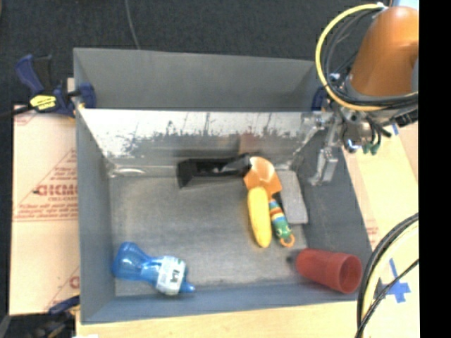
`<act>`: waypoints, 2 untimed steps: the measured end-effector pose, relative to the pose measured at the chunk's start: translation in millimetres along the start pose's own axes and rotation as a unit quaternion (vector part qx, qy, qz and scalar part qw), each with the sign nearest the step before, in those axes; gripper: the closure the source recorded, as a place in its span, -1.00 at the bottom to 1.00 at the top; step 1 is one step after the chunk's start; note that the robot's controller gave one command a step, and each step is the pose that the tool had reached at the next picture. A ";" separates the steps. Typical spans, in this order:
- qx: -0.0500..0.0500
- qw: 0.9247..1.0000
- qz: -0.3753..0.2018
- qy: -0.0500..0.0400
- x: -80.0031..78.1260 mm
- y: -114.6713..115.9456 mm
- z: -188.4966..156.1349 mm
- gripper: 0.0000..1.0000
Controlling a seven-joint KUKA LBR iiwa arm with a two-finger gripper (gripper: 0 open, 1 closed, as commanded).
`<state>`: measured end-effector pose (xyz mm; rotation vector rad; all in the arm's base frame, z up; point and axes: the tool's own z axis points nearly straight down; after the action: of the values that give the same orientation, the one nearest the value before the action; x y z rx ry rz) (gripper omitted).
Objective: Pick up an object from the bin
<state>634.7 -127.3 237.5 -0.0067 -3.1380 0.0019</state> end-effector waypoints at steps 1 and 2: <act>0.001 1.000 -0.002 -0.004 -1.4 0.5 -5.4 -1.00; -0.001 0.952 0.307 -0.006 -4.1 14.0 102.3 -1.00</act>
Offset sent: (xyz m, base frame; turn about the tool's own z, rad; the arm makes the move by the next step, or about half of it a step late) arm 0.0030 0.0235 -0.1675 0.9778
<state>638.5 -113.4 135.3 -0.9721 -2.9969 -0.0006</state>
